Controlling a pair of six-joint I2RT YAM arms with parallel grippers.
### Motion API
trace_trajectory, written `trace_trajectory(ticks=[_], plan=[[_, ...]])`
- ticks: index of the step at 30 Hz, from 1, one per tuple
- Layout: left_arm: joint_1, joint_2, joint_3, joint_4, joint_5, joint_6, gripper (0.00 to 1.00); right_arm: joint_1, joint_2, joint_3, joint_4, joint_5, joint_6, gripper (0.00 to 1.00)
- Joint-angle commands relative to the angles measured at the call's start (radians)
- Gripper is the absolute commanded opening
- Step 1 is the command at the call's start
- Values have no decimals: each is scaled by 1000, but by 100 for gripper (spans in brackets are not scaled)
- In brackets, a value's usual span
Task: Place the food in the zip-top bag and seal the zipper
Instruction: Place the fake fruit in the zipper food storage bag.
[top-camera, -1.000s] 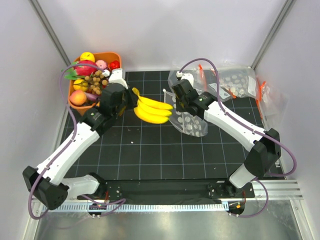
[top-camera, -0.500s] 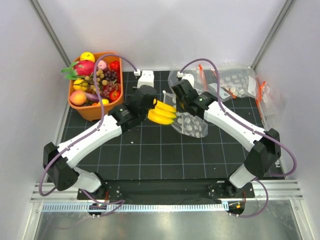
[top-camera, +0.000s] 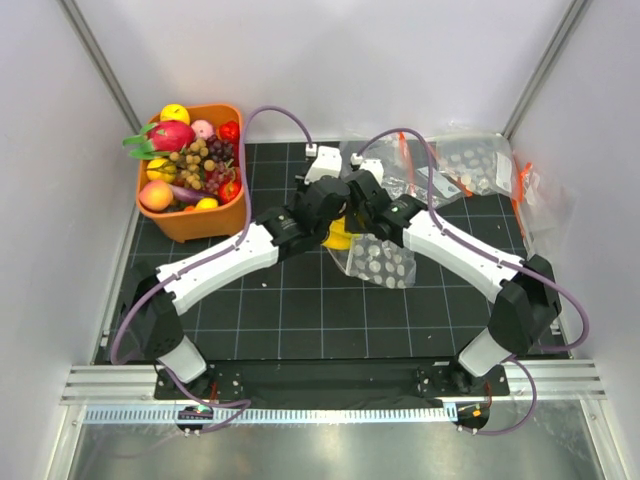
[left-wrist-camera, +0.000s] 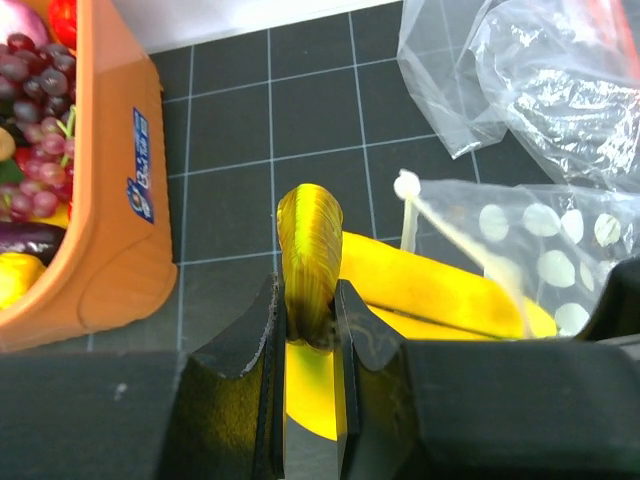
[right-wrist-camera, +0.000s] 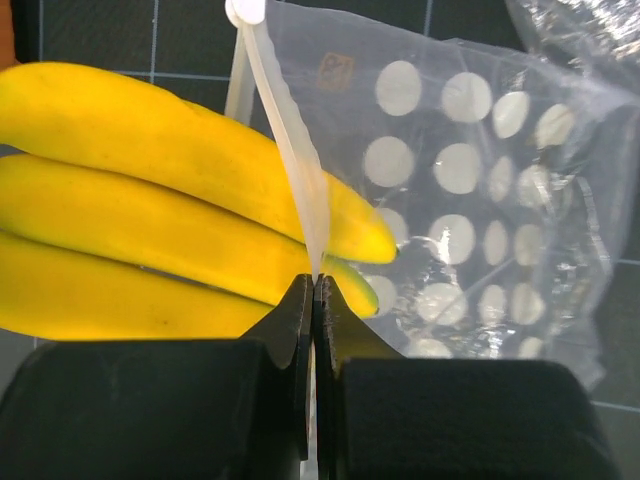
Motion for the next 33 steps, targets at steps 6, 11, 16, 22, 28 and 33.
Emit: trace_trajectory(ticks=[6,11,16,22,28,33], plan=[[5,-62,-58,85,34,-221,0,2,-80,-131,228,-57,132,1],[8,-64,-119,130,85,-268,0,-11,-178,-231,349,-76,183,1],[76,-77,-162,164,244,-274,0,-14,-221,-237,325,-56,120,1],[94,-97,-131,122,352,-308,0,-17,-253,-288,367,-129,67,1],[101,-94,-98,138,568,-354,0,-17,-274,-325,447,-188,73,1],[112,-99,-44,-10,658,-367,0,-27,-300,-296,386,-149,-15,1]])
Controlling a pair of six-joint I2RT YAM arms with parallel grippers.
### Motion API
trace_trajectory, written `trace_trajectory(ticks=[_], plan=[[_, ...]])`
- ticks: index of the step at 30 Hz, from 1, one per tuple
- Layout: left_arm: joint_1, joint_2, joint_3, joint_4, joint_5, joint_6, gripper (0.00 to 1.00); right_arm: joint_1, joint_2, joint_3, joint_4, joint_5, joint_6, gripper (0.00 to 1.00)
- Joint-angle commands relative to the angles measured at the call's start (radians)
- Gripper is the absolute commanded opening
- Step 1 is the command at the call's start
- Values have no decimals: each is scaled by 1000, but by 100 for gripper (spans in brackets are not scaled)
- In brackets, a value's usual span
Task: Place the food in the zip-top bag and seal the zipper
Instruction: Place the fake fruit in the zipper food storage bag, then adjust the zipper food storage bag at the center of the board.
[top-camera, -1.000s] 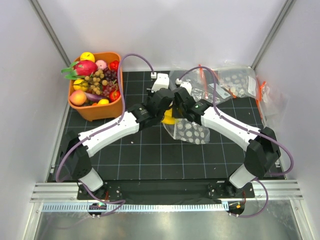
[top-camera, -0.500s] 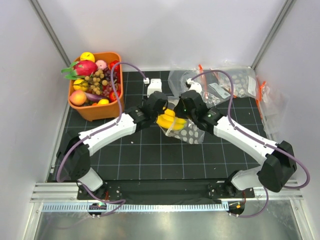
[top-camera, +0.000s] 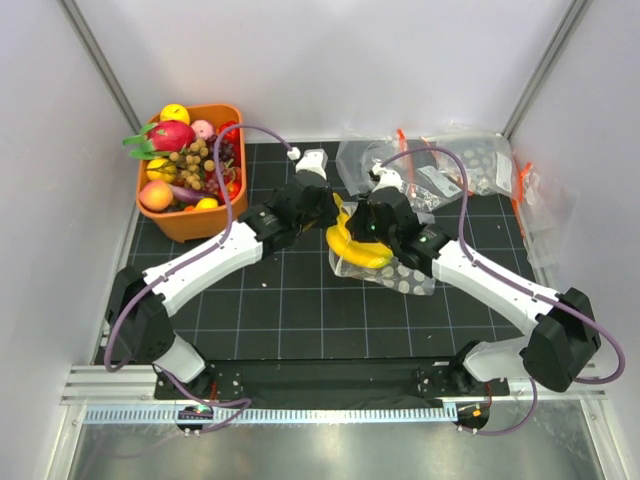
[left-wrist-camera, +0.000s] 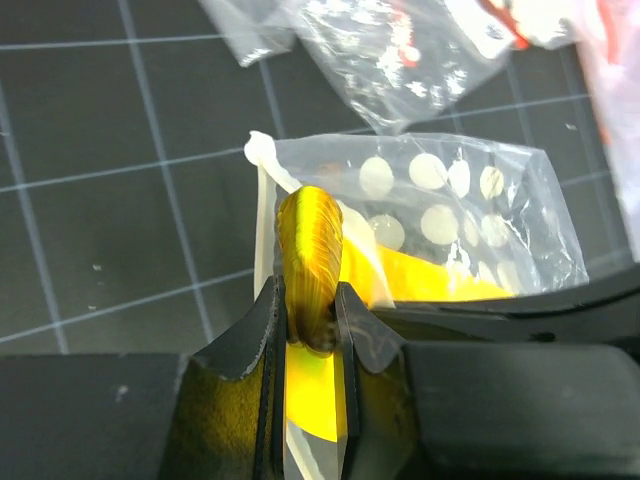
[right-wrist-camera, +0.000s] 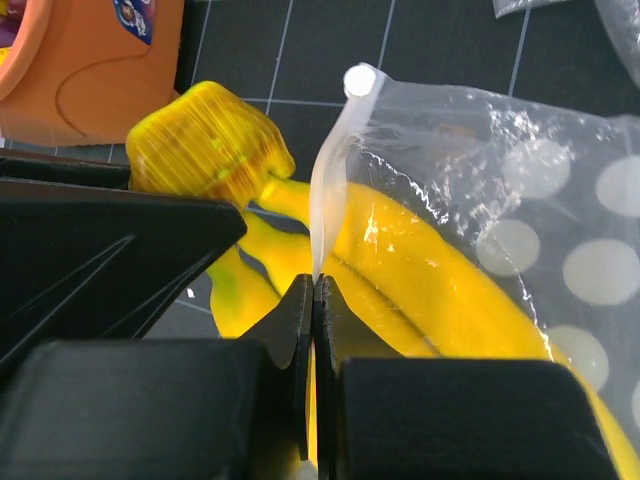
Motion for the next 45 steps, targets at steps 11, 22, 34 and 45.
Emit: trace_trajectory(ticks=[11,22,34,45], plan=[[69,-4,17,13,340,-131,0,-15,-109,-51,98,-80,-85,1],[74,-61,-69,87,495,-170,52,-18,-160,-97,85,-3,-103,1],[94,-136,-115,15,423,-98,69,-47,-204,-217,185,34,-18,1],[131,-191,-252,-53,288,-32,73,-64,-189,-194,174,11,-22,1]])
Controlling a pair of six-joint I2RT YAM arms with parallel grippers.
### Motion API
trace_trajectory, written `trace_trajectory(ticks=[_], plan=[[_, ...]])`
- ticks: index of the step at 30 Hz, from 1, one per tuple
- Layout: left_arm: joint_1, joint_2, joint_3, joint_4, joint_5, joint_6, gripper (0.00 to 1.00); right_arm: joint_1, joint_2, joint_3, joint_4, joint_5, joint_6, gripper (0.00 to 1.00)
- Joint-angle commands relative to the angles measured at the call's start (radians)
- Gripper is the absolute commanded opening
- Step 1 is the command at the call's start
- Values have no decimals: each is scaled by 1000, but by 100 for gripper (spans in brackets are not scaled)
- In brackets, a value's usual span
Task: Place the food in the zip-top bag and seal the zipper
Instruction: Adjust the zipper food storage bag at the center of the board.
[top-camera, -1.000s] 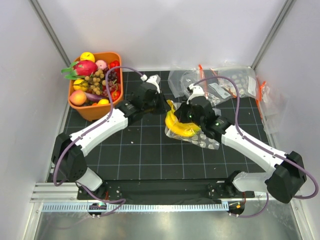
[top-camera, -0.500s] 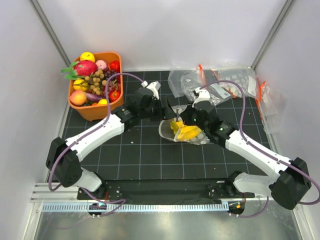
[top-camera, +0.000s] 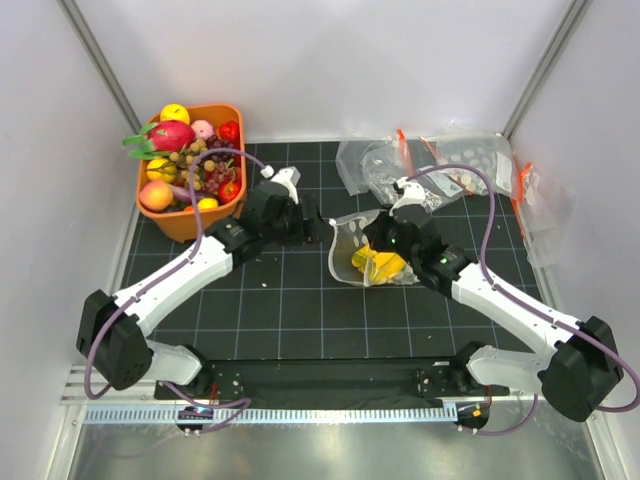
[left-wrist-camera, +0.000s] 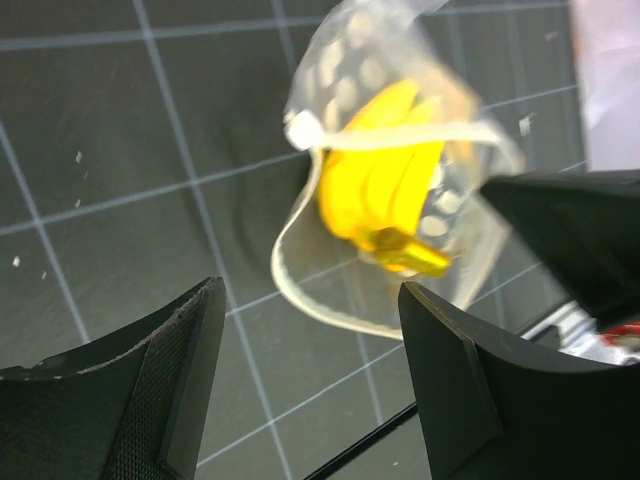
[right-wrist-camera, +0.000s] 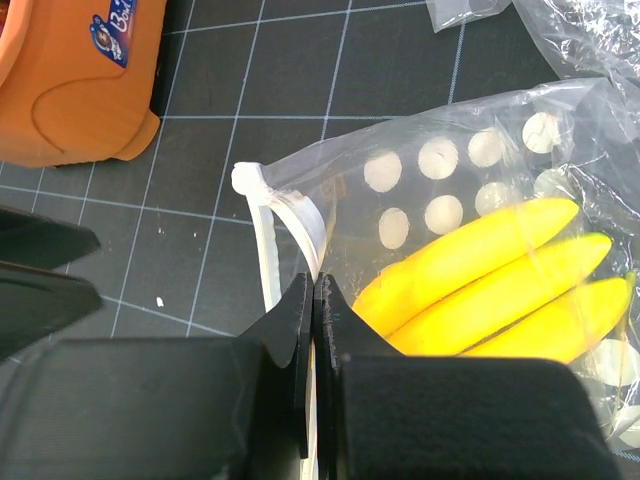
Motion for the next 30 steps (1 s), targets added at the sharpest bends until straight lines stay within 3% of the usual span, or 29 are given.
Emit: trace_trajectory(ticks=[1,14,16,17,18,21,26,30], plan=[[-2,15,-59,1,-36,17,73,-6,-6,32,41,-1,11,1],[-37,261,-113,306,-24,-101,70,-6,-18,67,13,1,25,1],[-46,290,-100,326,-29,-105,62,-6,-22,70,12,-1,28,1],[-52,304,-94,343,-26,-105,53,-6,-24,75,9,-3,27,1],[-56,325,-84,346,-15,-100,31,-6,-26,80,4,4,25,1],[-57,322,-58,336,10,-77,0,-6,-32,106,-34,28,1,1],[-109,195,52,145,-81,7,0,-6,-27,156,-134,85,-67,1],[-131,111,160,6,-12,32,0,-6,42,178,-180,111,-97,1]])
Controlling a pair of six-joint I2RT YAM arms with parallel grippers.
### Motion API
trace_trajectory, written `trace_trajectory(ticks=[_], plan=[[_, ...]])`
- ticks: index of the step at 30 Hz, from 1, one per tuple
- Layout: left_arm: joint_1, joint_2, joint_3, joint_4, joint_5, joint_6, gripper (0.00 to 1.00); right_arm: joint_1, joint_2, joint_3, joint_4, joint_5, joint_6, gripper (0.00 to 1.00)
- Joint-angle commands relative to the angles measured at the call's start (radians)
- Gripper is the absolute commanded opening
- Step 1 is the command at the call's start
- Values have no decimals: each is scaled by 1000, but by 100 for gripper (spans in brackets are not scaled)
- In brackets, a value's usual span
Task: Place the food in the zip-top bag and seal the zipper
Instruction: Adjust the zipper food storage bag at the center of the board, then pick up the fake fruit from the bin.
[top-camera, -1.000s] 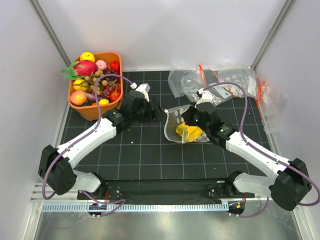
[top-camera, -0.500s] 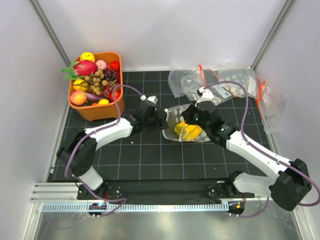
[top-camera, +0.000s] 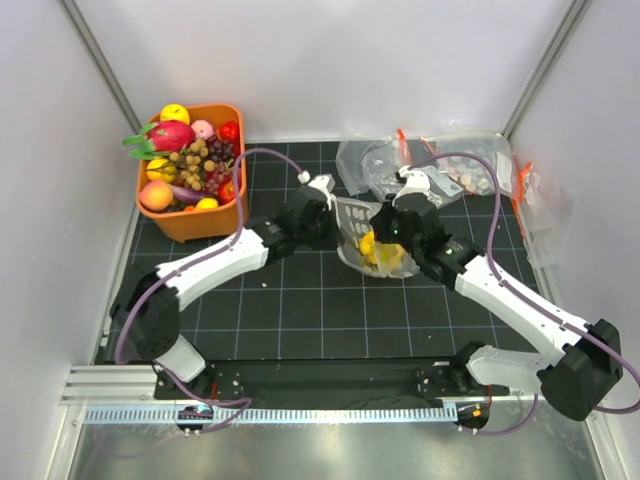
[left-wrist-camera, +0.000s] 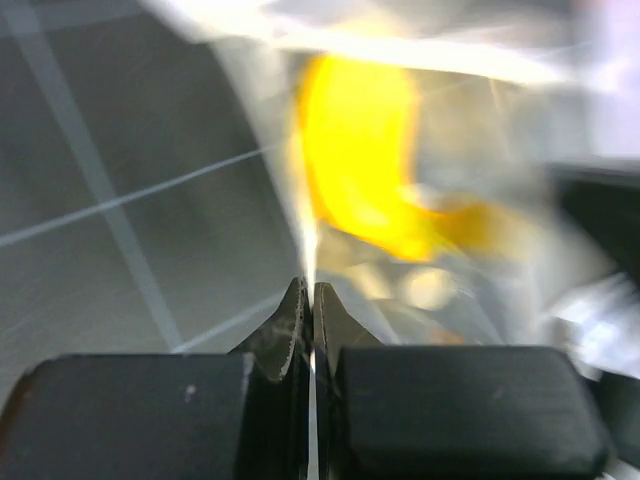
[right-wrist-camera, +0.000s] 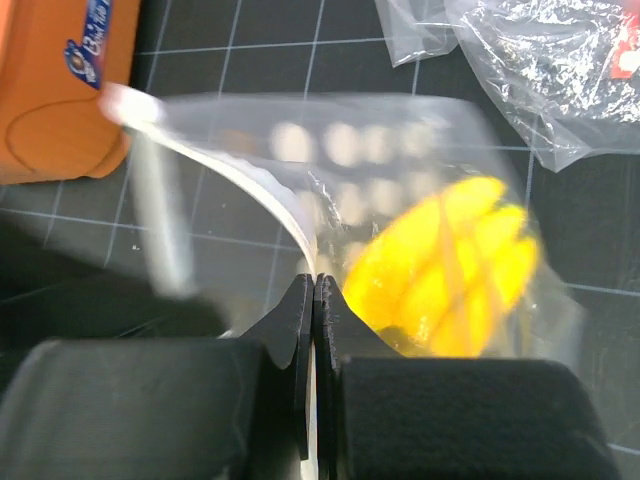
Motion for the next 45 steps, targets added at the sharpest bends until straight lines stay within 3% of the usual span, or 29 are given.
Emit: trace_trajectory(ticks=[1,6,10,13,15,17,18,21,24,26,29,31,38,41,45], plan=[[-20,-148,110,-86,44,46,0,-5,53,72,-55,40,-46,1],[6,-185,130,-143,34,64,0,-5,81,125,-108,72,-70,1],[103,-182,120,-167,113,61,0,-5,7,178,-161,152,-118,1],[112,-161,151,-219,124,95,0,-5,-21,206,-180,160,-131,1],[112,-141,198,-276,107,124,7,-5,-19,223,-192,151,-131,1],[114,-136,237,-311,81,139,24,-5,-10,237,-207,140,-127,1],[115,-140,246,-337,48,153,38,-5,-11,240,-204,132,-118,1],[137,-188,251,-357,3,170,59,-5,-28,232,-183,114,-107,1],[190,-246,228,-371,-148,173,84,-3,-25,228,-169,99,-102,1],[235,-309,205,-379,-323,171,100,-5,-10,225,-168,83,-102,1],[314,-375,162,-356,-489,165,100,-5,9,194,-145,68,-93,1],[411,-387,159,-344,-520,162,100,-3,12,166,-120,51,-87,1],[765,-336,148,-237,-346,35,100,-5,18,133,-92,1,-75,1],[841,-294,130,-161,-342,-16,100,-5,19,126,-85,-27,-67,1],[904,-220,145,-92,-356,-25,90,-5,12,119,-80,-49,-62,1]])
